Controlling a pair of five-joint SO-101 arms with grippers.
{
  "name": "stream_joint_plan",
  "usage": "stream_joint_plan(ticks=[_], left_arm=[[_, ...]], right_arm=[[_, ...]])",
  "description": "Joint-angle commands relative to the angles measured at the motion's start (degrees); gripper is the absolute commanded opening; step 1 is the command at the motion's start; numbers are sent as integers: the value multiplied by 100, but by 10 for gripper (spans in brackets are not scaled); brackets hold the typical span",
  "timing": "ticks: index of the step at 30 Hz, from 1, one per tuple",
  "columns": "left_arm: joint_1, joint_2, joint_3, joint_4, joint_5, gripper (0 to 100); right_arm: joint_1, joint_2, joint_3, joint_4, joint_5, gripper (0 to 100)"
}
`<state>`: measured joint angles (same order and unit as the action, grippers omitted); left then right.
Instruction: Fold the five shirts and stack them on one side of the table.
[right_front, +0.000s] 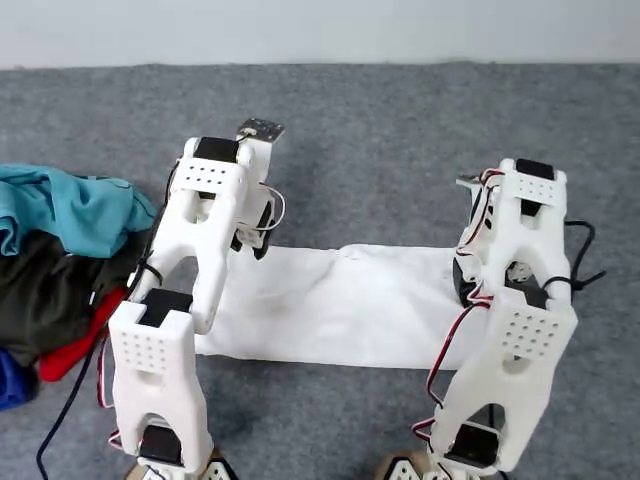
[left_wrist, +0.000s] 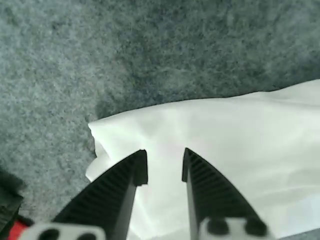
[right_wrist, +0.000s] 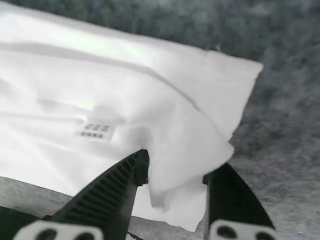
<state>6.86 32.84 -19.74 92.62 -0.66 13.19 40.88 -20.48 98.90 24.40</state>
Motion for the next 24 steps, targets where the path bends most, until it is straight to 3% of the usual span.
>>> stream_joint_plan(ticks=[1,8,15,24], left_arm=[[70,-246,-171,53,18,126],[97,-246,-163,53,18,126],[97,-246,-84,26,18,126],[70,-246,189,0,18,126]], right_arm=[[57,-347,0,-303,18,186],[4,-541,-712,-1393,-791,186],[-4,-725,-862,-382,-782,184],[338,-1437,-1407,75,-721,185]])
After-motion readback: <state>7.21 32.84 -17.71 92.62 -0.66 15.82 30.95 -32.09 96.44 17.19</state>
